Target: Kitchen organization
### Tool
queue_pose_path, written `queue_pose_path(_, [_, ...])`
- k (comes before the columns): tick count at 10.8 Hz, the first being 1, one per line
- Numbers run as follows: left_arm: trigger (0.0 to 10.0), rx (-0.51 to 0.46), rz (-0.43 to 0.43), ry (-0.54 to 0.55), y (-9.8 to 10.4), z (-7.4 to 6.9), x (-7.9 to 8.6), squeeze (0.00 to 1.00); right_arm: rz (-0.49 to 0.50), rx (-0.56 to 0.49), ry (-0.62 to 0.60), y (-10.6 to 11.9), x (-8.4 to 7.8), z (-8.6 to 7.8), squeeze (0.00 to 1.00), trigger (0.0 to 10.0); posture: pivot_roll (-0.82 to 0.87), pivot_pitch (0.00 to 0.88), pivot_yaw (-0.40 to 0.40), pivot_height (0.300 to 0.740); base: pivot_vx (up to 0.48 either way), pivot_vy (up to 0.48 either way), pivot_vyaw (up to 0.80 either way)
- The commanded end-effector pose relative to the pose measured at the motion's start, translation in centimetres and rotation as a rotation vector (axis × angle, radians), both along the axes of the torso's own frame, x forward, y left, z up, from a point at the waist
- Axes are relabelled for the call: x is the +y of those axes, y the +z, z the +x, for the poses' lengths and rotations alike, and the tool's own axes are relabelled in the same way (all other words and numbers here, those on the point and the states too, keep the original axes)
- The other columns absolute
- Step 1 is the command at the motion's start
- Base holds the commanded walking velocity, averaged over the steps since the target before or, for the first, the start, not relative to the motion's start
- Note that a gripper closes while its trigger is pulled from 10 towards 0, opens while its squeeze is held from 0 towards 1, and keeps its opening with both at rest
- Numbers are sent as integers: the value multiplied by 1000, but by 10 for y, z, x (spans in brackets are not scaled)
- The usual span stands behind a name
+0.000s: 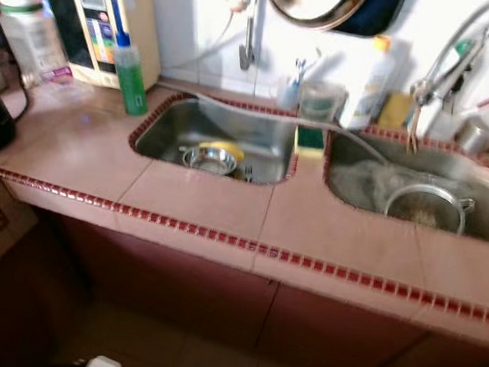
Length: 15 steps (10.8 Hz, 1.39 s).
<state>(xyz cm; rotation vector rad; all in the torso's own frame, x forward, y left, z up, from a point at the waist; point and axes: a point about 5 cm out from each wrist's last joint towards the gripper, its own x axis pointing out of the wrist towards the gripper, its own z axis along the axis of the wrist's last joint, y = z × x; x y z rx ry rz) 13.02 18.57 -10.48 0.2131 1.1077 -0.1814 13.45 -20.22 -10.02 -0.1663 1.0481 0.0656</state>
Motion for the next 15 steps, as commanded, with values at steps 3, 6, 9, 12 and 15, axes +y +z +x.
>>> queue_pose_path(3, [10000,-23,-29,-2,1,7,-12,0,-4,43,-7,-3,-4,-11,0,10000,-135,0,-5,740,0,-215,0])
queue_pose_path(6, [10000,10,-27,10,-1,2,-15,0,-7,63,-16,-5,-6,-18,0,10000,-135,0,-6,740,0,0,0])
queue_pose_path(9, [10000,22,-32,-13,-3,-1,-19,0,-14,76,-28,-5,-16,-23,0,10000,-134,0,-8,740,-94,0,0])
queue_pose_path(12, [10000,26,-31,-18,-3,-2,-20,0,-13,77,-32,-5,-18,-24,0,10000,-134,0,-8,740,-294,0,0])
queue_pose_path(15, [10000,27,-24,-23,-3,-3,-19,0,3,79,-31,-7,-4,-22,0,10000,-134,0,-6,740,-284,0,0])
